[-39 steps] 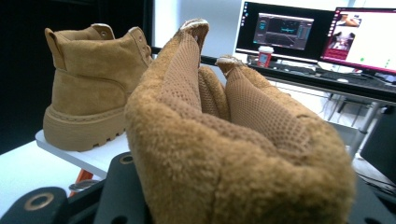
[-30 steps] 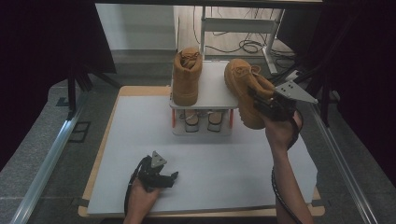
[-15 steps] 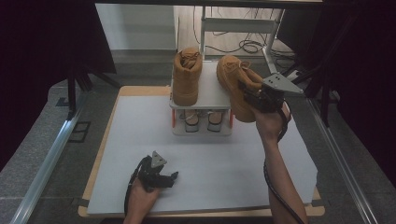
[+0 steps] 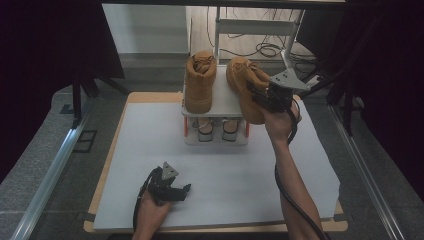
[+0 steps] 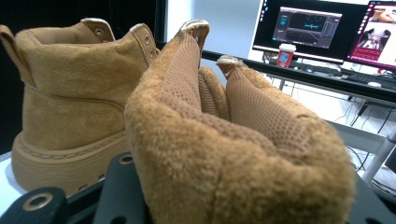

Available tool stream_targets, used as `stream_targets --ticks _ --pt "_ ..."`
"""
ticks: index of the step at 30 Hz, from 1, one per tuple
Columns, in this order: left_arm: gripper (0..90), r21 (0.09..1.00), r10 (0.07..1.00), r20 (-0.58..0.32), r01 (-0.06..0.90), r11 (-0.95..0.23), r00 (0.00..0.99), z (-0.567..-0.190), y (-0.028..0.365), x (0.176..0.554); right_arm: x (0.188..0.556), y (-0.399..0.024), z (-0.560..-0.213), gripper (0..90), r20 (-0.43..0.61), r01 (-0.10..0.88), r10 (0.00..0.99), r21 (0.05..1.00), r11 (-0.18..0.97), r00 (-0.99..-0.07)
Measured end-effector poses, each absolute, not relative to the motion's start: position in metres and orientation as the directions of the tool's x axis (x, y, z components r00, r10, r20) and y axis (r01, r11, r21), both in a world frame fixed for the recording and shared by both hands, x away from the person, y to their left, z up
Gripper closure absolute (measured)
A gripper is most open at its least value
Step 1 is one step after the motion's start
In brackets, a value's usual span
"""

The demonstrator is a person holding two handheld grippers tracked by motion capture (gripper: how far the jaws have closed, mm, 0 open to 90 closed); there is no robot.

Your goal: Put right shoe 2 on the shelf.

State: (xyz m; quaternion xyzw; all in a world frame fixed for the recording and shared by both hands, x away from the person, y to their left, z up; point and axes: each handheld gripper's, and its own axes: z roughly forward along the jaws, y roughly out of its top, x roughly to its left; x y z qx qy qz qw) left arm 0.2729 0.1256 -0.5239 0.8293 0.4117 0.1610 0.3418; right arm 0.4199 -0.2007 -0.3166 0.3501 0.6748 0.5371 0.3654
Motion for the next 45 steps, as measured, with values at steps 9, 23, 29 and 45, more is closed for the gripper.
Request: stream_targets --ticks 9,23,29,45 --pt "15.8 0.700 0.793 -0.014 0.572 -0.427 0.609 -0.524 0.126 0.273 0.437 -0.191 -0.321 50.8 -0.120 0.091 0.867 0.978 0.186 -0.484" --pt "15.9 0.700 0.793 -0.014 0.572 -0.427 0.609 -0.524 0.125 0.273 0.455 -0.178 -0.320 50.6 -0.129 0.098 0.868 0.975 0.199 -0.479" --pt "15.9 0.700 0.793 -0.014 0.572 -0.428 0.609 -0.524 0.126 0.273 0.460 -0.172 -0.321 50.4 -0.132 0.099 0.869 0.974 0.203 -0.477" --pt "15.9 0.701 0.792 -0.009 0.569 -0.430 0.610 -0.524 0.125 0.272 0.464 -0.163 -0.322 15.5 -0.157 0.118 0.885 0.966 0.230 -0.439"
